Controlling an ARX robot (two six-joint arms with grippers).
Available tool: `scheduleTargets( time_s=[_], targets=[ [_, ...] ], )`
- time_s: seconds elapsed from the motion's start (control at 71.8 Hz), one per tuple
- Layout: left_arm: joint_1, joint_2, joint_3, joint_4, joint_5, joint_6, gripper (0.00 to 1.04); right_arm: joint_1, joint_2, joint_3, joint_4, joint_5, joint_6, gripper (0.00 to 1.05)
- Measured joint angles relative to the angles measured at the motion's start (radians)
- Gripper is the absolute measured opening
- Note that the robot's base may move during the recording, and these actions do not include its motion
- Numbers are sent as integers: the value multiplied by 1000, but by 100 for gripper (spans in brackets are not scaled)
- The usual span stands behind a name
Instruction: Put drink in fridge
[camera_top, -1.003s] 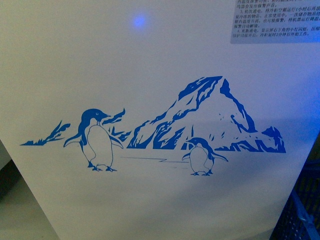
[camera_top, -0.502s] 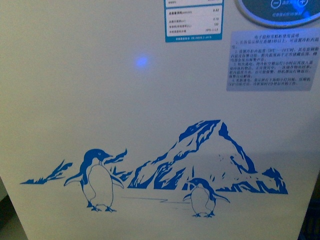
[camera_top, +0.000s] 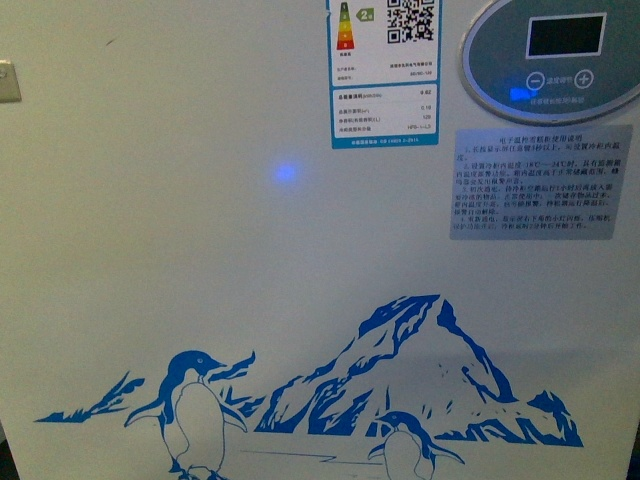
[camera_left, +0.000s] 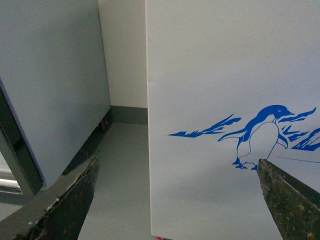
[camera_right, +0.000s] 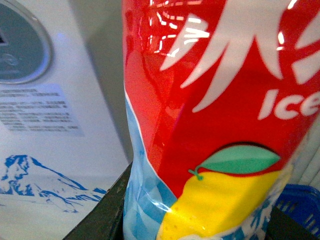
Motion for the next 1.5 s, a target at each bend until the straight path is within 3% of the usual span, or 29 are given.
scheduleTargets(
  time_s=[0.279,0.376,0.46,1.505],
  targets=[
    [0,0,0,0,0,0,97,175,-126,-3,2,111,35,41],
    [0,0,0,0,0,0,97,301,-153,-23,39,220,16,41],
    [0,0,0,0,0,0,97,336,-159,-24,60,269,-16,41],
    [0,0,0,0,0,0,97,341,-155,-42,61,287,-40,40]
  ],
)
